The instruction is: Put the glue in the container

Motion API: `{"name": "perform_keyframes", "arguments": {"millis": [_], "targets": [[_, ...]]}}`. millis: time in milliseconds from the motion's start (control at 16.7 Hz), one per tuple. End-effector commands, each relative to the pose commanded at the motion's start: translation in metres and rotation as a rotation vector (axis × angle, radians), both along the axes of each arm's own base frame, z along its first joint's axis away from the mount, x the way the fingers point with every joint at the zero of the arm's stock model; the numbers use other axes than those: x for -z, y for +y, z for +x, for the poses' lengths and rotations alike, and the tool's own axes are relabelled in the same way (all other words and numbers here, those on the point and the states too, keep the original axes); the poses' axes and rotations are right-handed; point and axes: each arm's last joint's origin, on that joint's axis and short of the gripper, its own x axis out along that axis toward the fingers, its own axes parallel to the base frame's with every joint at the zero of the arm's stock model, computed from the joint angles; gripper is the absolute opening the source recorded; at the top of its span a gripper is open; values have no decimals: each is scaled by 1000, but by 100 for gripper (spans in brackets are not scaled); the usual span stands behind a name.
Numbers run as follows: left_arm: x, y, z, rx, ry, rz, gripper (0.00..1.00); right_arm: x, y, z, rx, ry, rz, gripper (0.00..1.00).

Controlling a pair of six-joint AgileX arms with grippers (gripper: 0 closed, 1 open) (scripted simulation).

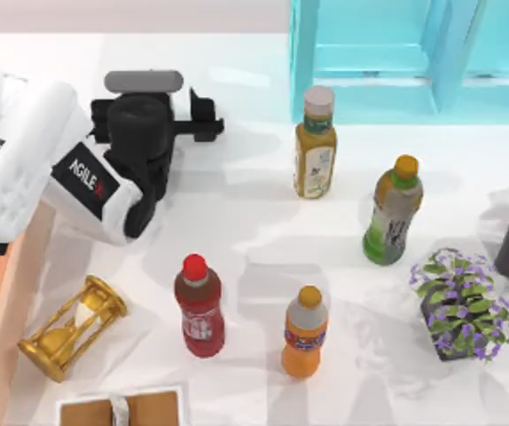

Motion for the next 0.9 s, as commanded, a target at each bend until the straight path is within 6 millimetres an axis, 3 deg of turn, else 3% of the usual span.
{"name": "perform_keyframes", "arguments": {"millis": [540, 900], "targets": [[0, 0, 0, 0, 0, 0, 2, 0, 0, 0, 0, 0, 0, 100], [0, 0, 0, 0, 0, 0, 0, 0, 0, 0, 0, 0, 0, 100]]}}
